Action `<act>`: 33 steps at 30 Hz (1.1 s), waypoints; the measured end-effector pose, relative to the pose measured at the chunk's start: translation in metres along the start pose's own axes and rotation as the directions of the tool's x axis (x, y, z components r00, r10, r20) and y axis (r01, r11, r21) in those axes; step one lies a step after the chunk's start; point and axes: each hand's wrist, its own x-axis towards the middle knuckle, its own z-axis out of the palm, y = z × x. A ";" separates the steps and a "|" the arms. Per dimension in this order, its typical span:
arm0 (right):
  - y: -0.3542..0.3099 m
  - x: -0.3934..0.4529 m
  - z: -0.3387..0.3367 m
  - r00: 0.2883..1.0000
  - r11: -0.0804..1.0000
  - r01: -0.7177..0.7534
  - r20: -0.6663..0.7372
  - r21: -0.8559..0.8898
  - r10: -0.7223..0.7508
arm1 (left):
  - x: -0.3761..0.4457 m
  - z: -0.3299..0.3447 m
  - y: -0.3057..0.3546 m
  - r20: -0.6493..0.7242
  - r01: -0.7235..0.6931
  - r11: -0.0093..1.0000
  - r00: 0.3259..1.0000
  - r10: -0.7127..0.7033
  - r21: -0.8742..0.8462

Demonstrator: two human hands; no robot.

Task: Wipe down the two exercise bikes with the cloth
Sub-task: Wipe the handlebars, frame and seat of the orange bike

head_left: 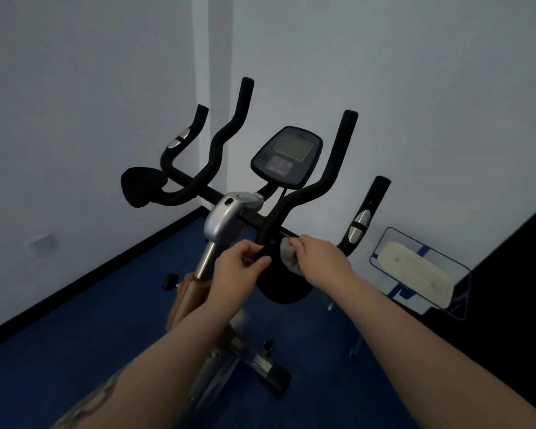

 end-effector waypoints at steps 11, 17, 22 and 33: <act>-0.003 -0.013 -0.002 0.979 0.978 -0.186 0.071 -0.090 0.193 | 0.000 0.000 0.000 0.024 0.001 1.000 1.000 -0.001 -0.016; -0.007 -0.042 0.018 0.937 0.938 -0.338 -0.070 0.074 0.343 | -0.005 0.001 0.000 0.023 0.019 0.998 1.000 -0.017 -0.059; -0.016 -0.025 0.002 0.943 0.939 -0.322 -0.041 0.121 0.329 | 0.001 -0.002 0.000 0.045 0.016 0.999 0.999 -0.014 -0.040; -0.016 -0.041 0.011 0.895 0.881 -0.419 -0.063 0.221 0.442 | 0.006 -0.007 0.002 0.087 -0.015 1.000 0.996 0.016 -0.007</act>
